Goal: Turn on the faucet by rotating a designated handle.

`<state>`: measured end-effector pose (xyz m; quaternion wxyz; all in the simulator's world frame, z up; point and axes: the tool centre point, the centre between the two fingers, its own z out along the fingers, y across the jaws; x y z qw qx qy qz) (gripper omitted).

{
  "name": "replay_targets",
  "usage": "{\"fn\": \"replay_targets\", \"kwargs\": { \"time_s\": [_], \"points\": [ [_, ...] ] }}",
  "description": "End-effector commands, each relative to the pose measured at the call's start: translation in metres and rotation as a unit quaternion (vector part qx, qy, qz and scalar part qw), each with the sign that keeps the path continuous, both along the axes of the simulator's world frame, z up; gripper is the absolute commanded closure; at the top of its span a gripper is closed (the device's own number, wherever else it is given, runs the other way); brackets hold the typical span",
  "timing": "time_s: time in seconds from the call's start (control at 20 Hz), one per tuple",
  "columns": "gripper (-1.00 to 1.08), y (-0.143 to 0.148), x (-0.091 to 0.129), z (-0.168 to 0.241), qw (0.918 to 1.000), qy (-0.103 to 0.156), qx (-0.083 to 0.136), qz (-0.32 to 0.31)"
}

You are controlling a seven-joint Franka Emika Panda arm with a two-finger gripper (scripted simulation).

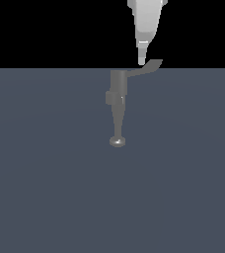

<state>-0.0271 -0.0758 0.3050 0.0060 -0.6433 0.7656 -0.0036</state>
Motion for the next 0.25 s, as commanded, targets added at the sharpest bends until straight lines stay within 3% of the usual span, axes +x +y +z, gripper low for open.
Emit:
{"fn": "replay_targets", "kwargs": {
  "time_s": [0.0,0.2],
  "points": [
    [1.08,-0.0277,-0.0013,-0.0059,0.9998,0.006,-0.001,-0.019],
    [1.08,-0.0368,0.0031,-0.0061,0.9998,0.007,-0.001,-0.020]
  ]
}}
